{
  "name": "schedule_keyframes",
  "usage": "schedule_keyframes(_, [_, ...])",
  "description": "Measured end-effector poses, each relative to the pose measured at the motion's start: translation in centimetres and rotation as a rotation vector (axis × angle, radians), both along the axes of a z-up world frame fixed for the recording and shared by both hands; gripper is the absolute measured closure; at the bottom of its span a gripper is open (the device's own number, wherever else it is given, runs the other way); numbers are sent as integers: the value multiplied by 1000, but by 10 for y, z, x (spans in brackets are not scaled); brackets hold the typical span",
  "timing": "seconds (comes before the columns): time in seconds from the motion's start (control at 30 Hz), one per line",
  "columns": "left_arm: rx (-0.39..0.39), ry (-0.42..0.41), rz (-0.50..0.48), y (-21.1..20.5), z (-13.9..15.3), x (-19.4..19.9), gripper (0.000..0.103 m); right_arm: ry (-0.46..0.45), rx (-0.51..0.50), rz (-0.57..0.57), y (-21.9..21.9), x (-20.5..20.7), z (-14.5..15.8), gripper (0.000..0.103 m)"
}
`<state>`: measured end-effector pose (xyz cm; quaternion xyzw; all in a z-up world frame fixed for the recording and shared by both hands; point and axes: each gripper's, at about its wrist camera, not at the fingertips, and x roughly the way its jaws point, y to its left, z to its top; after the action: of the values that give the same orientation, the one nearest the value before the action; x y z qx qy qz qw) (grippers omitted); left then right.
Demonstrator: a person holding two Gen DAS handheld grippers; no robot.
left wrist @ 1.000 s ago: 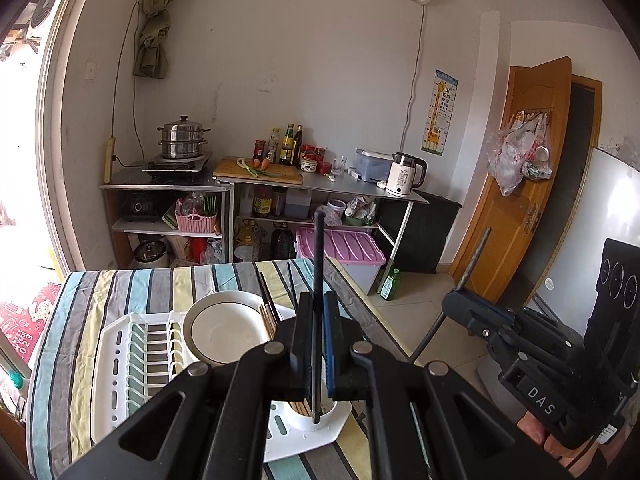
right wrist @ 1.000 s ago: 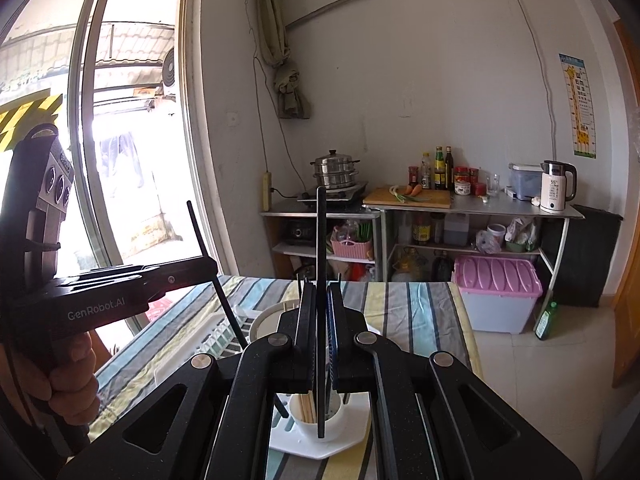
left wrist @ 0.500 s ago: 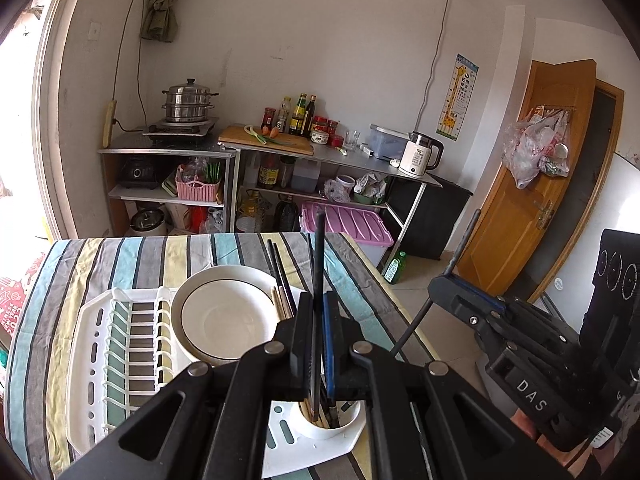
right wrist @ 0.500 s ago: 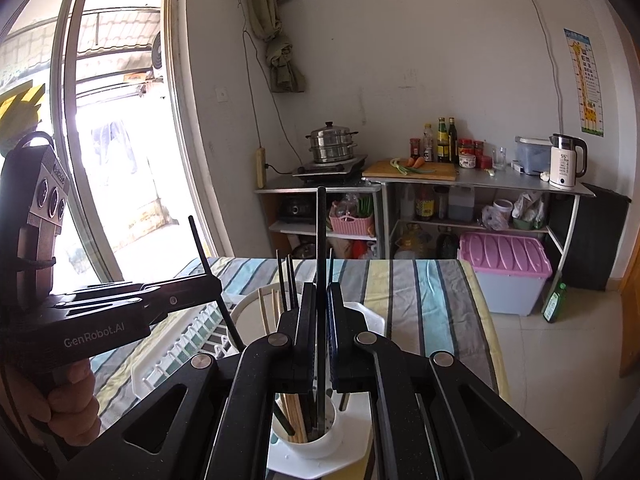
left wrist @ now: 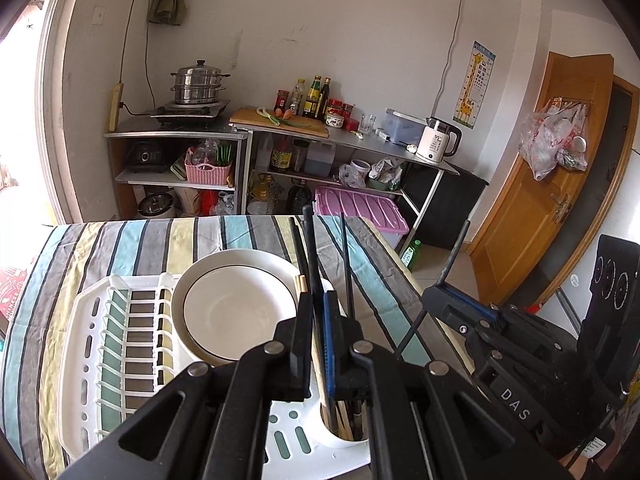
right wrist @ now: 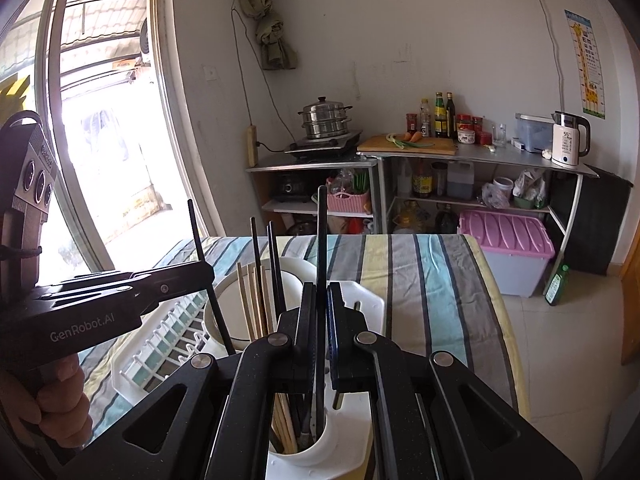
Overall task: Organize utensils
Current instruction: 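Lower the black chopstick into the white cup and open the right gripper, then raise the open right gripper away from the white cup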
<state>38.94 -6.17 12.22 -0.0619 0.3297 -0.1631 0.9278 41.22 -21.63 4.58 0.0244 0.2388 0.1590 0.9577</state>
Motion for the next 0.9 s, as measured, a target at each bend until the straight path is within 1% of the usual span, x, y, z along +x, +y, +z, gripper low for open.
schedule_keyframes(0.2, [26,15,18,-3,-8,13,97,12,2,10,3,8,1,98])
schedule_keyframes(0.47, [24,8,30,-1,-11,17,96,8,-1,29,2,11,2,98])
schedule_keyframes(0.53, [23,6,33,0,-11,16,96,5,3,28,2,9,3,96])
schedule_keyframes(0.6, [29,-6,38,0,-10,12,96,0,9,26,0,6,3,93])
schedule_keyframes(0.7, [35,-20,35,1,-7,4,96,-6,24,21,-3,0,6,92])
schedule_keyframes(0.9, [42,-68,34,7,-3,-29,89,-35,35,20,-7,-30,11,91])
